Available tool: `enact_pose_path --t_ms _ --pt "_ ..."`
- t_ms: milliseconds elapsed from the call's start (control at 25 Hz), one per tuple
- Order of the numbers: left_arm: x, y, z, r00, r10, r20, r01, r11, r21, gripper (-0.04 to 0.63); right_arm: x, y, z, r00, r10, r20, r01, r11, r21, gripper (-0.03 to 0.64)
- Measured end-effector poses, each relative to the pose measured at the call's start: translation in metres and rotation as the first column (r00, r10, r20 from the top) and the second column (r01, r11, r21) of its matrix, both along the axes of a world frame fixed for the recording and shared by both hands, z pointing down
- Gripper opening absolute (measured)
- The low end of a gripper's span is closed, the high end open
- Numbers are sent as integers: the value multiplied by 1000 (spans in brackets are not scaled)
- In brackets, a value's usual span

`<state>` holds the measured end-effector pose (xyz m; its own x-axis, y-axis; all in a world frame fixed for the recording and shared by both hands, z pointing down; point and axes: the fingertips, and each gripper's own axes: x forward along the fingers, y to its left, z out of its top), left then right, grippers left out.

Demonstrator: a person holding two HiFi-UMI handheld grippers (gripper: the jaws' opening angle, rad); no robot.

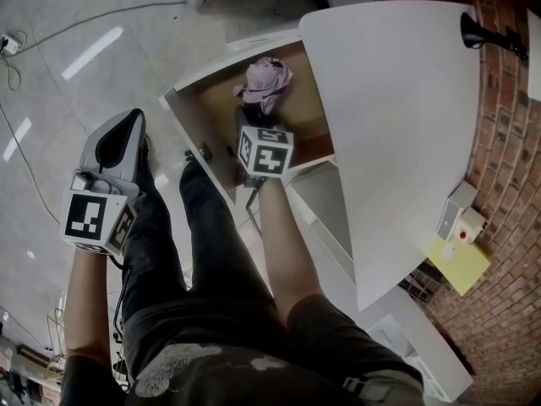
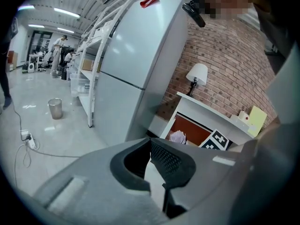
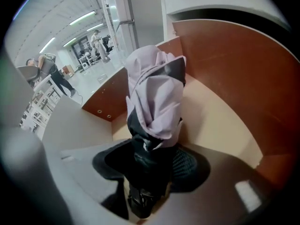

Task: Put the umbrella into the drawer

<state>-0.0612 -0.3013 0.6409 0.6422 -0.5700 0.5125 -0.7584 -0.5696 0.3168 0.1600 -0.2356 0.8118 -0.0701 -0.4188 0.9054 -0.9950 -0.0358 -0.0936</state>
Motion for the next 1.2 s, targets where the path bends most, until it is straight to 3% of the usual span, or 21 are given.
enact_pose_path --t_ms 280,880,1200 --pt "2 -1 2 1000 17 8 -17 1000 -11 11 4 4 14 999 41 -6 -41 998 -48 236" --pt "1 2 -1 999 22 -24 -23 998 -52 11 3 4 21 995 17 -101 -27 995 -99 247" --pt "-17 2 -2 999 9 -53 -12 998 -59 11 -5 3 17 996 93 -6 -93 993 -66 346"
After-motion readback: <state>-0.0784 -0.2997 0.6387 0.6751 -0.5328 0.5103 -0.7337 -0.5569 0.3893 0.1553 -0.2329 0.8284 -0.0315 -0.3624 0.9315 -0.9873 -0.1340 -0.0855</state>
